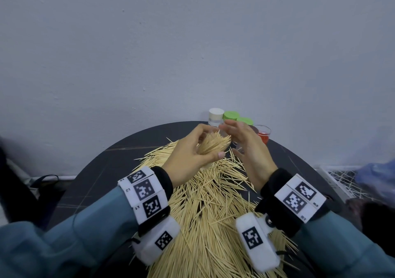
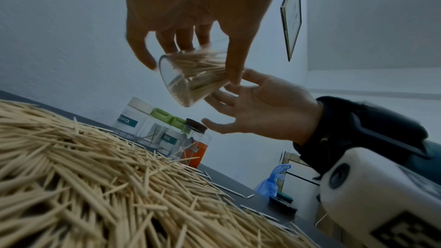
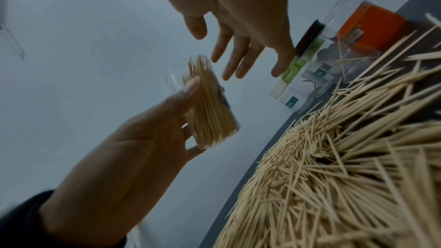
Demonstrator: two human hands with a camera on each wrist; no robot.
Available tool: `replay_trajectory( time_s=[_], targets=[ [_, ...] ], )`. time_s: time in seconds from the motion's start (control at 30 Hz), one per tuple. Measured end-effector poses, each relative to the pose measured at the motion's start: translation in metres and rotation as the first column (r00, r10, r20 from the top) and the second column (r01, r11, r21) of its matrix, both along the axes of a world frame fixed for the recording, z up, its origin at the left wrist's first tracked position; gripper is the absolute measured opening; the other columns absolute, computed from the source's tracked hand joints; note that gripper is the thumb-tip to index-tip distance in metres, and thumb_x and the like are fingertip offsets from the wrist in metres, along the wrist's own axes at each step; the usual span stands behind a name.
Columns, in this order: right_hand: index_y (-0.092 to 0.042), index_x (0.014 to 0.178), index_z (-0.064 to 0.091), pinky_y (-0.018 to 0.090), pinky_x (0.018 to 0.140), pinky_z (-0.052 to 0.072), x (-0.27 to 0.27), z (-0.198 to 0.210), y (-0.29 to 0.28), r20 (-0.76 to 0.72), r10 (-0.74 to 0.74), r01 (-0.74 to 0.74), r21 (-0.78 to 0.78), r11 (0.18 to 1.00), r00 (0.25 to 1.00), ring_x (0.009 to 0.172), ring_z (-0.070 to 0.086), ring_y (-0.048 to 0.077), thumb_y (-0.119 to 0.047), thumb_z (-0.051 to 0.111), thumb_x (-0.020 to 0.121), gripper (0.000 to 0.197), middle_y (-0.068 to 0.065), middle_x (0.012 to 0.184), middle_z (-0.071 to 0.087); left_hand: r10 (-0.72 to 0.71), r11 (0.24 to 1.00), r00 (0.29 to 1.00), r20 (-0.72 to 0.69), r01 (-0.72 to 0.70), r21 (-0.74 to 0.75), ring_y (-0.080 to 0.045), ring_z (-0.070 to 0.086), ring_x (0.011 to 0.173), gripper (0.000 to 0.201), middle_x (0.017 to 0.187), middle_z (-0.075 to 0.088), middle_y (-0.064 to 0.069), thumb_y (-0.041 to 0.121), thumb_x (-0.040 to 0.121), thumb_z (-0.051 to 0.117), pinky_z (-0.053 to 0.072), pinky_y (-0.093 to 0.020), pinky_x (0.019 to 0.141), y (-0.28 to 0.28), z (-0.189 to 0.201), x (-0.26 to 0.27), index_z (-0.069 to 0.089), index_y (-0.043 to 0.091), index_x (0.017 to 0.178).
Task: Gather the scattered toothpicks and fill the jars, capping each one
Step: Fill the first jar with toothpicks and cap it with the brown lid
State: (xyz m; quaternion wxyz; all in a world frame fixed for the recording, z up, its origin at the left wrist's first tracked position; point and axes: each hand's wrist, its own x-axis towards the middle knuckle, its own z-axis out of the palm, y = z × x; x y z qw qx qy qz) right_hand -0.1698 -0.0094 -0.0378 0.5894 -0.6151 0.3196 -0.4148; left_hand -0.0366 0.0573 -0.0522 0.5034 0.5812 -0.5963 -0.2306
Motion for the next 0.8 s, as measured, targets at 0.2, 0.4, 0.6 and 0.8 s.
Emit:
replay_trajectory(
  time_s=[0.2, 0.4, 0.6, 0.8],
  targets=[
    [-0.021, 0.12, 0.058, 0.035, 0.097, 0.035, 0.003, -0.005, 0.0, -0.089, 0.091, -0.082, 0.097, 0.992, 0.992, 0.108, 0.05, 0.008, -0.022, 0.04, 0.097, 0.03, -0.007, 0.118, 0.057, 0.096, 0.993, 0.991, 0.094, -0.088, -0.083, -0.001, 0.055, 0.107, 0.054, 0.111, 0.064, 0.012, 0.019, 0.067, 0.083, 0.042, -0.017, 0.09, -0.002, -0.001, 0.004, 0.059, 0.031, 0.114],
    [-0.014, 0.1, 0.056, 0.025, 0.072, 0.05, 0.003, -0.004, -0.002, -0.039, 0.078, -0.074, 0.084, 0.994, 0.996, 0.072, 0.056, 0.008, -0.014, 0.054, 0.091, 0.009, 0.001, 0.09, 0.058, 0.204, 0.972, 0.968, 0.144, -0.183, -0.15, -0.009, 0.056, 0.105, 0.055, 0.106, 0.063, 0.012, 0.012, 0.063, 0.083, 0.044, -0.03, 0.09, -0.002, 0.0, 0.008, 0.062, 0.033, 0.109],
    [-0.006, 0.09, 0.053, 0.023, 0.06, 0.057, 0.006, -0.009, 0.0, 0.011, 0.09, -0.091, 0.1, 0.991, 0.996, 0.054, 0.059, 0.01, -0.003, 0.06, 0.086, 0.009, 0.007, 0.07, 0.057, 0.304, 0.943, 0.911, 0.279, -0.245, -0.228, -0.012, 0.046, 0.098, 0.052, 0.096, 0.058, 0.007, 0.012, 0.064, 0.081, 0.035, -0.025, 0.083, 0.003, 0.007, 0.007, 0.065, 0.038, 0.105],
    [-0.003, 0.082, 0.06, 0.018, 0.058, 0.055, 0.002, -0.009, -0.002, -0.018, 0.083, -0.083, -0.001, 0.997, 0.996, 0.054, 0.059, 0.008, -0.001, 0.064, 0.082, 0.004, 0.01, 0.069, 0.059, 0.316, 0.943, 0.91, 0.27, -0.269, -0.196, -0.011, 0.043, 0.098, 0.057, 0.096, 0.055, 0.008, 0.014, 0.061, 0.082, 0.035, -0.032, 0.087, 0.003, 0.011, 0.007, 0.064, 0.044, 0.105]
  ],
)
